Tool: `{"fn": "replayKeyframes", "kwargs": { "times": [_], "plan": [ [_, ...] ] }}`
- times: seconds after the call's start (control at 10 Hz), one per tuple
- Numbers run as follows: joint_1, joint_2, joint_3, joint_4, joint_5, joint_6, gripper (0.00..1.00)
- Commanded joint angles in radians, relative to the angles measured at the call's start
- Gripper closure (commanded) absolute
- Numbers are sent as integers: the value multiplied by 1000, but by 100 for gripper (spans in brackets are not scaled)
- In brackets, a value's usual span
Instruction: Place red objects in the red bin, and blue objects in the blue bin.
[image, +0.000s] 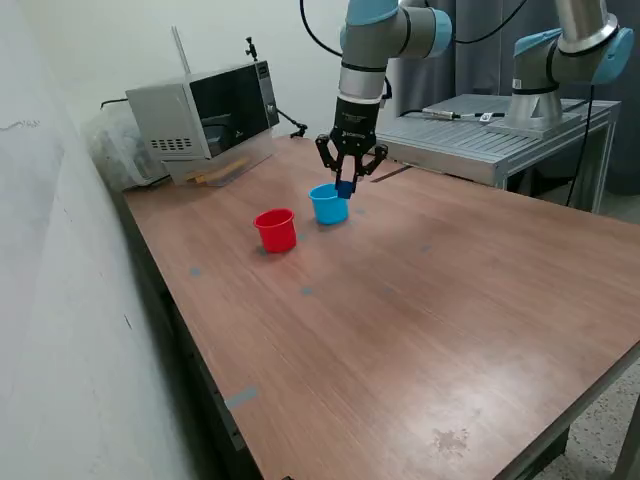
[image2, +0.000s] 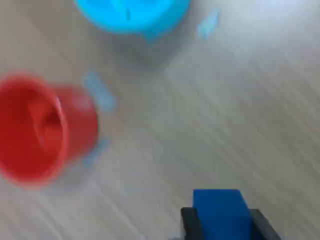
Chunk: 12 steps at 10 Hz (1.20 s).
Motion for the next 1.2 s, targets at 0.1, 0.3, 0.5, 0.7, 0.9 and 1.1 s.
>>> {"fn": "replayKeyframes", "kwargs": {
  "times": [0.1,0.3,0.5,0.7,0.9,1.1],
  "plan": [
    [-206,-80,124,66,45,166,100],
    [-271,-80,122,68,68,166,100],
    [-271,-78,115,66,73,166,100],
    [-270,-42,90,59,103,176,100],
    [-274,-15,84,56,123,203,100],
    [-277,-14,70,53,125,202,100]
  ]
}}
